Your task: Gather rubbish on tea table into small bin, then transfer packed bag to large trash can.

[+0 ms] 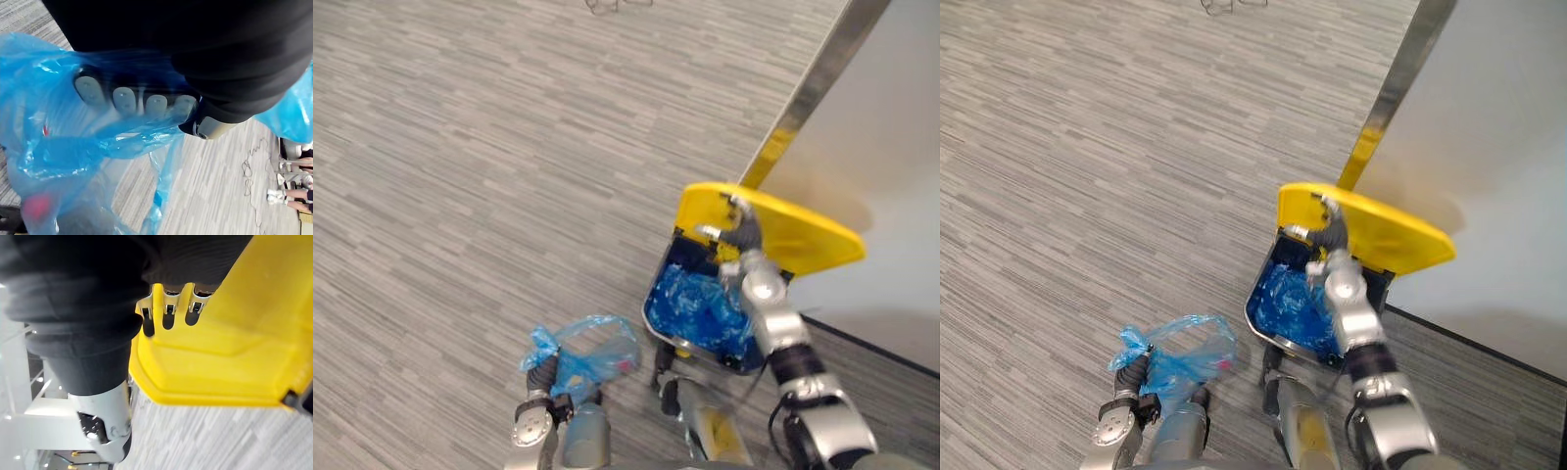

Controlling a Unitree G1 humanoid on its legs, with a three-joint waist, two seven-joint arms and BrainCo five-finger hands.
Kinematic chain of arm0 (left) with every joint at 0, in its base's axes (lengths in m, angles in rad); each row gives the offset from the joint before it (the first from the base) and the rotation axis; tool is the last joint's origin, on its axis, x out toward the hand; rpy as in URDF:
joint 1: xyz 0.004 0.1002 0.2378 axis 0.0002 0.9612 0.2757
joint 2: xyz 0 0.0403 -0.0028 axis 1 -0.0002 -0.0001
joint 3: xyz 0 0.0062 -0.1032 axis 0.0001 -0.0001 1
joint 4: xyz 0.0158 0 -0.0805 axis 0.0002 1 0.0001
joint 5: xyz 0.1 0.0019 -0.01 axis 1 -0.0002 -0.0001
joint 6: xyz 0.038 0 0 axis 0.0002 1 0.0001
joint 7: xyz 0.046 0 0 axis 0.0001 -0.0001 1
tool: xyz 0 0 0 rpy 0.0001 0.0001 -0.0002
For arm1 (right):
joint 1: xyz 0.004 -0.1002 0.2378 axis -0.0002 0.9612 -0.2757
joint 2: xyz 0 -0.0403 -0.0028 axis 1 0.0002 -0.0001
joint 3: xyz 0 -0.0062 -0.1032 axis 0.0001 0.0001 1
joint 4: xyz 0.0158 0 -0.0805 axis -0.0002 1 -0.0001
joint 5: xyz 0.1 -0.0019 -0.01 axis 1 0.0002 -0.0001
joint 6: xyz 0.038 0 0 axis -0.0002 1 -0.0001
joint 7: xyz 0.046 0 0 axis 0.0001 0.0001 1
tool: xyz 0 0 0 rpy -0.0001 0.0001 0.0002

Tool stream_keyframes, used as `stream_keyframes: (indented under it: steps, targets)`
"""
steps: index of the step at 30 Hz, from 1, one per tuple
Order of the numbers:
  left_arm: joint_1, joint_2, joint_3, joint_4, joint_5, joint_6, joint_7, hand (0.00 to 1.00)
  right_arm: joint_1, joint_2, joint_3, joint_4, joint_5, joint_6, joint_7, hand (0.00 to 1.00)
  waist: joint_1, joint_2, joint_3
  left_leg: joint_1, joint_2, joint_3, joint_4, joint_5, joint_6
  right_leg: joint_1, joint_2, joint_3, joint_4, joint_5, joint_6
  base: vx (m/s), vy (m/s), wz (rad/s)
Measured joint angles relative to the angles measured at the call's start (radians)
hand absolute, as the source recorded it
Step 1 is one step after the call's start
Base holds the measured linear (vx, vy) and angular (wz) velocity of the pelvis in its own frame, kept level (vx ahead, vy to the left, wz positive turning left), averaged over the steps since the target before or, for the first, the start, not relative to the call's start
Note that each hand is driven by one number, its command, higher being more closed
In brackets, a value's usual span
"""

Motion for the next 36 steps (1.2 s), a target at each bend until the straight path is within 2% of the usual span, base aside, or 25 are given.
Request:
stream_keyframes:
  steps: [3, 5, 8, 9, 11, 15, 19, 21, 24, 27, 32, 34, 36]
  targets:
    - [-0.015, 0.005, -0.019, -0.047, -0.004, -0.017, -0.004, 1.00, -0.052, -0.058, 0.001, 0.039, 0.009, -0.006, 0.001, 0.00, -0.004, 0.002, 0.028, 0.012, 0.010, -0.012, -0.001, -0.002, 0.005, 0.034, 0.016, -0.009, -0.036, 0.020, -0.029, 0.07, -0.001, 0.04]
    - [-0.016, 0.011, -0.018, -0.092, -0.004, -0.019, -0.015, 1.00, -0.064, -0.069, 0.001, 0.043, 0.009, -0.011, 0.001, 0.00, -0.009, 0.003, 0.041, 0.011, 0.009, -0.018, 0.000, -0.005, 0.009, 0.045, 0.016, -0.010, -0.044, 0.024, -0.035, 0.04, 0.030, 0.02]
    - [-0.015, 0.033, -0.045, -0.167, -0.015, -0.021, -0.029, 1.00, -0.066, -0.094, 0.001, 0.054, 0.015, -0.010, 0.003, 0.00, -0.020, 0.006, 0.052, 0.011, 0.004, -0.035, 0.006, -0.007, 0.013, 0.058, 0.009, -0.024, -0.047, 0.023, -0.034, 0.00, 0.057, 0.19]
    - [-0.023, 0.055, -0.059, -0.205, -0.036, -0.021, -0.045, 1.00, -0.065, -0.097, 0.001, 0.054, 0.030, -0.010, 0.005, 0.00, -0.032, 0.007, 0.055, 0.008, -0.001, -0.052, 0.007, -0.007, 0.013, 0.063, 0.002, -0.038, -0.047, 0.020, -0.030, 0.00, 0.041, 0.36]
    - [-0.058, 0.093, -0.098, -0.249, -0.071, -0.021, -0.070, 1.00, -0.063, -0.113, 0.001, 0.054, 0.036, -0.011, 0.008, 0.00, -0.036, 0.011, 0.057, 0.001, -0.008, -0.069, 0.007, -0.006, 0.012, 0.063, -0.008, -0.051, -0.046, 0.019, -0.028, 0.00, 0.033, 0.32]
    - [-0.175, 0.151, -0.197, -0.385, -0.152, -0.031, -0.117, 1.00, -0.063, -0.123, 0.001, 0.065, 0.041, -0.012, 0.029, 0.00, -0.043, 0.016, 0.060, 0.000, -0.012, -0.094, 0.008, -0.003, 0.007, 0.067, -0.021, -0.073, -0.026, 0.005, -0.007, 0.00, 0.012, 0.18]
    - [-0.237, 0.156, -0.335, -0.542, -0.246, -0.038, -0.171, 1.00, -0.063, -0.122, 0.001, 0.075, 0.045, -0.021, 0.047, 0.00, -0.057, 0.018, 0.061, 0.007, -0.012, -0.099, 0.003, -0.002, 0.006, 0.067, -0.027, -0.077, -0.007, -0.004, 0.006, 0.02, 0.003, 0.07]
    - [-0.318, 0.153, -0.445, -0.594, -0.311, -0.044, -0.206, 1.00, -0.063, -0.122, 0.001, 0.087, 0.045, -0.024, 0.054, 0.00, -0.061, 0.019, 0.061, 0.019, -0.015, -0.100, -0.005, -0.001, 0.004, 0.067, -0.037, -0.077, 0.020, -0.016, 0.015, 0.02, 0.008, 0.07]
    - [-0.450, 0.152, -0.540, -0.645, -0.379, -0.049, -0.229, 1.00, -0.063, -0.122, 0.002, 0.091, 0.045, -0.031, 0.070, 0.00, -0.069, 0.020, 0.062, 0.034, -0.011, -0.103, -0.036, 0.011, 0.006, 0.068, -0.043, -0.076, 0.024, -0.019, 0.021, 0.01, -0.016, 0.05]
    - [-0.586, 0.131, -0.591, -0.649, -0.397, -0.058, -0.230, 1.00, -0.066, -0.113, 0.007, 0.094, 0.054, -0.037, 0.071, 0.00, -0.081, 0.021, 0.061, 0.056, -0.009, -0.100, -0.070, 0.028, -0.008, 0.074, -0.044, -0.075, 0.024, -0.020, 0.022, 0.01, -0.041, -0.02]
    - [-0.708, 0.105, -0.654, -0.630, -0.395, -0.059, -0.212, 1.00, -0.102, -0.079, 0.039, 0.144, 0.074, -0.028, 0.071, 0.00, -0.092, 0.021, 0.061, 0.103, 0.008, -0.021, -0.073, 0.026, -0.004, 0.096, -0.015, -0.013, 0.002, -0.007, 0.012, 0.00, -0.017, -0.39]
    - [-0.765, 0.065, -0.659, -0.554, -0.386, -0.065, -0.209, 1.00, -0.115, -0.076, 0.053, 0.162, 0.074, -0.019, 0.071, 0.00, -0.098, 0.022, 0.060, 0.107, 0.007, 0.010, -0.068, 0.024, -0.002, 0.105, -0.001, 0.012, -0.029, 0.009, 0.022, -0.05, 0.016, -0.30]
    - [-0.799, 0.056, -0.656, -0.462, -0.350, -0.071, -0.183, 1.00, -0.119, -0.076, 0.053, 0.162, 0.074, -0.014, 0.071, 0.00, -0.107, 0.022, 0.060, 0.105, 0.005, 0.014, -0.067, 0.024, -0.001, 0.105, 0.000, 0.020, -0.038, 0.015, 0.028, -0.05, 0.007, -0.15]
